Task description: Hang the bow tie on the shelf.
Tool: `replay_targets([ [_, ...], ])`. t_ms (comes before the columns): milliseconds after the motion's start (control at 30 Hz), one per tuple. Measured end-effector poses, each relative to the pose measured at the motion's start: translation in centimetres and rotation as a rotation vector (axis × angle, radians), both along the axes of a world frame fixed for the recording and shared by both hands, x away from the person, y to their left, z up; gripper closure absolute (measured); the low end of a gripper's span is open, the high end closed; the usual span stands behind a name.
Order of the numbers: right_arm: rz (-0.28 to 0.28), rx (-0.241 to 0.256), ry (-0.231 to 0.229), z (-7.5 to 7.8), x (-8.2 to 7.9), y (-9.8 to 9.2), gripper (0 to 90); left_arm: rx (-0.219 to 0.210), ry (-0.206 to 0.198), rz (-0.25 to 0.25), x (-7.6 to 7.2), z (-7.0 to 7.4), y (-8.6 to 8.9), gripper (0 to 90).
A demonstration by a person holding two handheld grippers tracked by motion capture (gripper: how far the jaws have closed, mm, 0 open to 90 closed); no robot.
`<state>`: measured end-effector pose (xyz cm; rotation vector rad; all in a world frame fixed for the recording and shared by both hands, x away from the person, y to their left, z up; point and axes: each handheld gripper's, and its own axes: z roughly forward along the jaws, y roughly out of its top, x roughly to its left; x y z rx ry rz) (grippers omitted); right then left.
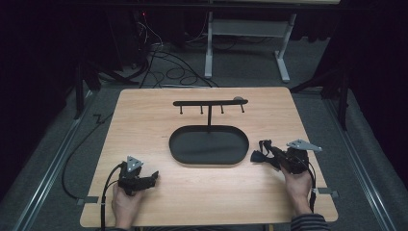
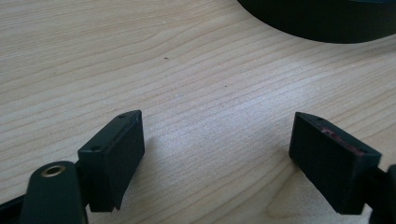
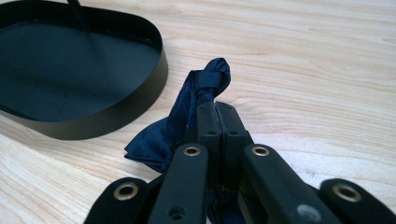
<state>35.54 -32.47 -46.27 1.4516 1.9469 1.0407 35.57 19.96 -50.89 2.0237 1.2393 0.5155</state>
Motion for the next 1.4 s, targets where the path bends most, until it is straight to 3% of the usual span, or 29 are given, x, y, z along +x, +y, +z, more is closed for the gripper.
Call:
replay_targets([
  [733, 0.054, 0.008, -0.116, 4.2, -1.3, 0.9, 90.0, 0.0, 0.0, 0.0, 0.0, 0.0, 0.0, 18.6],
  [1400, 0.201, 0.043, -0.198, 8.4, -1.4, 4.3, 90.0, 0.0, 0.0, 0.0, 0.0, 0.0, 0.0, 18.6],
])
